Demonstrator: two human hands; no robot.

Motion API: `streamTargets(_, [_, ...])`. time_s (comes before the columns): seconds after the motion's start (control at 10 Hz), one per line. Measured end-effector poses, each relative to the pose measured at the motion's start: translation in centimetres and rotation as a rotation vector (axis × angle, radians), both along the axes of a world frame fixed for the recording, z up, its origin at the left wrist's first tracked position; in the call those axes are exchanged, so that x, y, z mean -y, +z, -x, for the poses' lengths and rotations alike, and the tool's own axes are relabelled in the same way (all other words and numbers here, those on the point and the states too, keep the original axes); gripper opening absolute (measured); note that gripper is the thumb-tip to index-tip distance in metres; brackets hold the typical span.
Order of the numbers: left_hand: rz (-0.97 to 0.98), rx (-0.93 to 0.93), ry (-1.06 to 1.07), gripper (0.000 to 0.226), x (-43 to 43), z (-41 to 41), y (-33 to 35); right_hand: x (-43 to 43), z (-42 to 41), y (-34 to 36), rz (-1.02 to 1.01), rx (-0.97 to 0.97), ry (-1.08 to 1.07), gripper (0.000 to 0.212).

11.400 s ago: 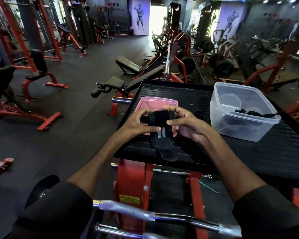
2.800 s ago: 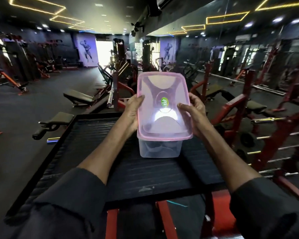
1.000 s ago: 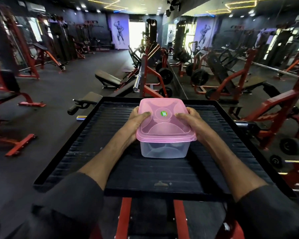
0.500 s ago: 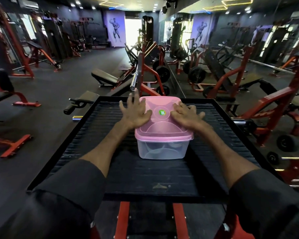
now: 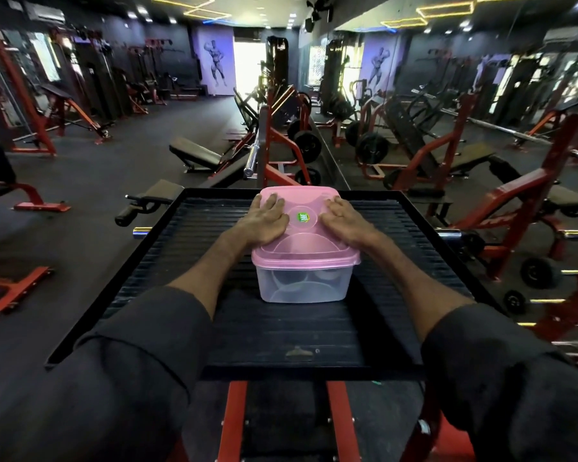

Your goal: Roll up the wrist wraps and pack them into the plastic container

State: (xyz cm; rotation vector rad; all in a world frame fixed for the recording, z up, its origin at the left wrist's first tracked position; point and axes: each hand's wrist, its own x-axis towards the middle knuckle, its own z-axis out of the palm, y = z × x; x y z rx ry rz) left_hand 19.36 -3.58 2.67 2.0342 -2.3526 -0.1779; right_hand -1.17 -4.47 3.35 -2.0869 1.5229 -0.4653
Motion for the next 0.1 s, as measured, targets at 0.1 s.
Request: streamTargets(0.1, [0.029,0.068,-0.004,0.072,0.60,-0.14,-0.30,-0.89,0.32,0.48,0.223,-0.022,-0.075,0.053])
